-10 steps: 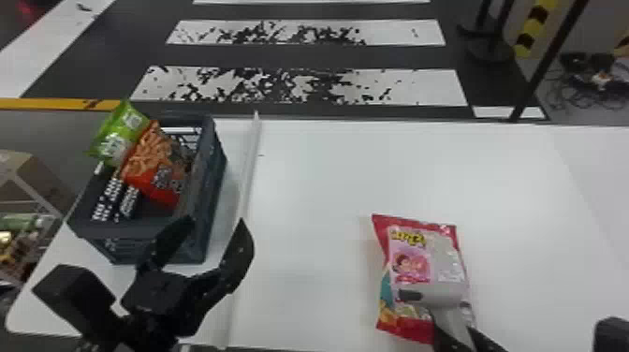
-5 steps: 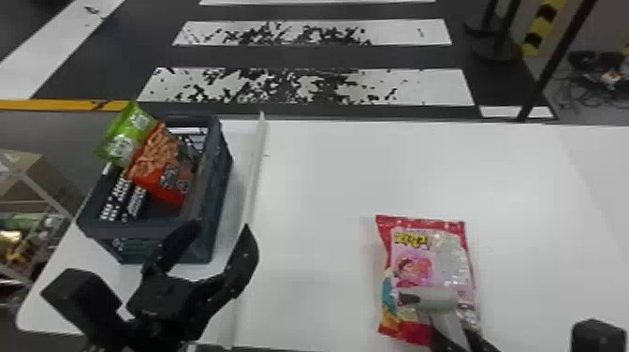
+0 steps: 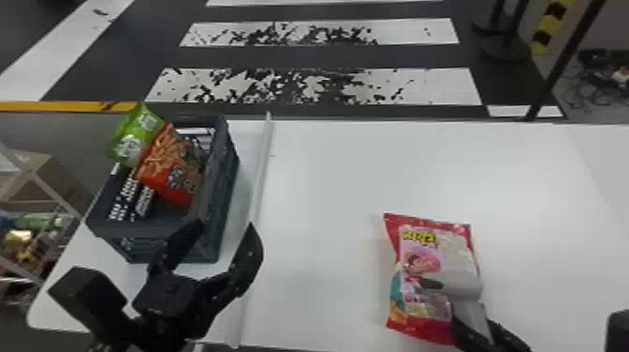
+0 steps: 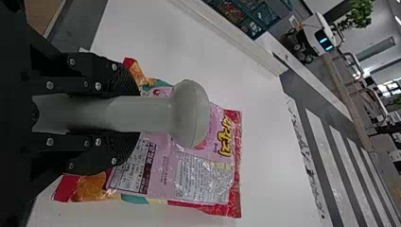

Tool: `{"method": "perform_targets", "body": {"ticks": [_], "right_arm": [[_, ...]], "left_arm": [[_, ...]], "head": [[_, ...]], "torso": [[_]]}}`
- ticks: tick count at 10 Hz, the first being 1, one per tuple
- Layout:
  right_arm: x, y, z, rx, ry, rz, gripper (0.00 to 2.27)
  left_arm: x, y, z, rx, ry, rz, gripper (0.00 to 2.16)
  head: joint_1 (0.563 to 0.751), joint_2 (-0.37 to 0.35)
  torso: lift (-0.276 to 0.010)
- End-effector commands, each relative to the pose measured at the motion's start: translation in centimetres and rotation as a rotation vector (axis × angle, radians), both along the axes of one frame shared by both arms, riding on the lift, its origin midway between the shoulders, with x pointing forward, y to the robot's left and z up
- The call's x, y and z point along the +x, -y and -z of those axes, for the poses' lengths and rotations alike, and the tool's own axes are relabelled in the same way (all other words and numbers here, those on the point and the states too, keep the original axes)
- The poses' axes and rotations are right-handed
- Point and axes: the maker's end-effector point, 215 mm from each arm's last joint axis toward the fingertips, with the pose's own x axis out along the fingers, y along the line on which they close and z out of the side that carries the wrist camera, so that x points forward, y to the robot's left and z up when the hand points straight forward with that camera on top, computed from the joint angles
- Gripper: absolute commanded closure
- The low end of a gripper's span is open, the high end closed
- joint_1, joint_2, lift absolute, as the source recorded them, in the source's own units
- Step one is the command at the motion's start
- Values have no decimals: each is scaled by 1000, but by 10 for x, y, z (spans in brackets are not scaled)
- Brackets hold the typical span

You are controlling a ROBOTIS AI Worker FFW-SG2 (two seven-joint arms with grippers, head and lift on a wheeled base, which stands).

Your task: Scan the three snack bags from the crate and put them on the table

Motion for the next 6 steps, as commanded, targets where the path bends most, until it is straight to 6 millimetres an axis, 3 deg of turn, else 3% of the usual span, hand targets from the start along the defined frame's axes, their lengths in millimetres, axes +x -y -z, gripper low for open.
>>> {"method": "perform_targets", "body": {"ticks": [1, 3, 6], "right_arm": [[18, 31, -14, 16, 5, 59, 2243], [49, 85, -25, -11, 43, 169, 2243], [78, 165, -18, -66, 76, 316, 2243]], "left_arm": [[0, 0, 0, 1, -1, 1, 33], [0, 0, -1, 2, 0, 2, 33], [8, 4, -1, 2, -2, 16, 33]], "head": [[695, 53], [695, -16], [695, -146]], "torso": [[-94], [-94], [-94]]}}
